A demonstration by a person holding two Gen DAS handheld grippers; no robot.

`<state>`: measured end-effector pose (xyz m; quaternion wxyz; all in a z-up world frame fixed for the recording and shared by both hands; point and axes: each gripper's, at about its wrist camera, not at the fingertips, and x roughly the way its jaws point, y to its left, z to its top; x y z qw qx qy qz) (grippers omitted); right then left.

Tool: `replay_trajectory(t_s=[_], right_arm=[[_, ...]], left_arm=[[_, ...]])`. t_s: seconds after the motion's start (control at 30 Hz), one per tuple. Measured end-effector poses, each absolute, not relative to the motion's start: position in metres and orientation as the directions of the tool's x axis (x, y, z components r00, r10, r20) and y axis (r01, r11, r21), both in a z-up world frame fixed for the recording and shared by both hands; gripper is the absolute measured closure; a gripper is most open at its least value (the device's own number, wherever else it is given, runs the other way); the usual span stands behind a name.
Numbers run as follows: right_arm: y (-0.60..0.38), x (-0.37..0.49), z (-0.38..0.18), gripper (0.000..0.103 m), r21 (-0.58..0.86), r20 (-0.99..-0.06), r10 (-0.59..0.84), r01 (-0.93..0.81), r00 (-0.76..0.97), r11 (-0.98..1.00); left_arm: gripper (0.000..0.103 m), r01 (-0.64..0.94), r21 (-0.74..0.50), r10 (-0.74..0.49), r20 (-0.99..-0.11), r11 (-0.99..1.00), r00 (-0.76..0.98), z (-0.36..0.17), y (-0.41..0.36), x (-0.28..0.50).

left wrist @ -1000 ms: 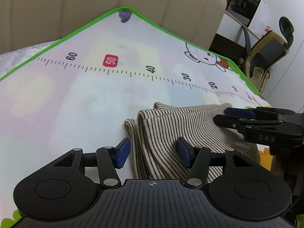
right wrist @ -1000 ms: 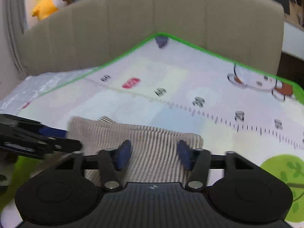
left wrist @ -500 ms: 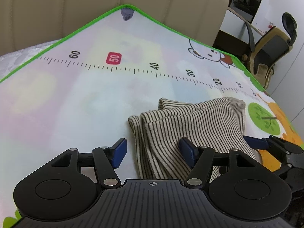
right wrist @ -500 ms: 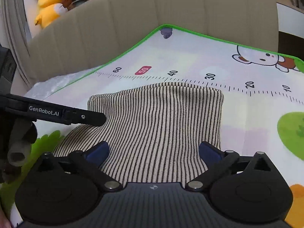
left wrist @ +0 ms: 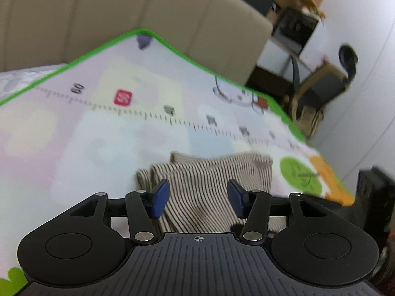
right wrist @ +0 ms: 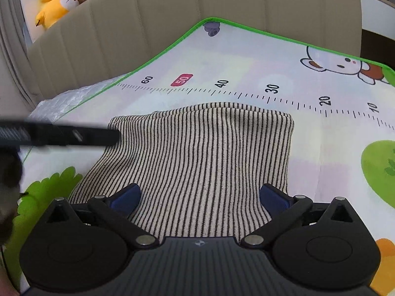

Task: Fold clothes
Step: 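Grasp the bundle edge with the left gripper while the right gripper lifts the shirt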

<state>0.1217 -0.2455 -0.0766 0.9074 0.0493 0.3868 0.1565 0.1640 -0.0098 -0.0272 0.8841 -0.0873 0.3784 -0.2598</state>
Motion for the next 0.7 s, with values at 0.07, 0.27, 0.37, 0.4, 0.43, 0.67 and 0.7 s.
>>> replay_trajectory(t_s=[0.07, 0.27, 0.37, 0.4, 0.43, 0.67, 0.7], right_arm=[[-0.249, 0.126, -0.078, 0.000, 0.250, -0.694, 0.338, -0.227, 0.636, 0.941], [-0.270, 0.126, -0.060, 0.013, 0.315, -0.630, 0.375, -0.218, 0.680, 0.924], [-0.280, 0.112, -0.042, 0.059, 0.264, -0.543, 0.339, -0.227, 0.768, 0.937], [-0.281, 0.110, -0.037, 0.064, 0.232, -0.524, 0.321, -0.231, 0.789, 0.945], [-0.281, 0.114, -0.036, 0.066, 0.225, -0.530, 0.321, -0.235, 0.784, 0.946], [-0.276, 0.171, -0.072, 0.059, 0.291, -0.668, 0.304, -0.139, 0.679, 0.947], [-0.274, 0.172, -0.069, 0.059, 0.285, -0.672, 0.298, -0.135, 0.678, 0.949]], left_arm=[[0.053, 0.401, -0.320, -0.507, -0.649, 0.858, 0.567, -0.034, -0.019, 0.167], [0.051, 0.379, -0.294, -0.471, -0.671, 0.878, 0.572, -0.045, -0.021, 0.174], [0.051, 0.357, -0.307, -0.467, -0.671, 0.882, 0.576, -0.046, -0.016, 0.176], [0.050, 0.353, -0.312, -0.468, -0.671, 0.882, 0.575, -0.047, -0.015, 0.177], [0.050, 0.352, -0.314, -0.469, -0.671, 0.882, 0.575, -0.047, -0.015, 0.178], [0.044, 0.339, -0.285, -0.438, -0.683, 0.897, 0.585, -0.054, -0.017, 0.185], [0.043, 0.339, -0.289, -0.441, -0.675, 0.895, 0.591, -0.052, -0.015, 0.186]])
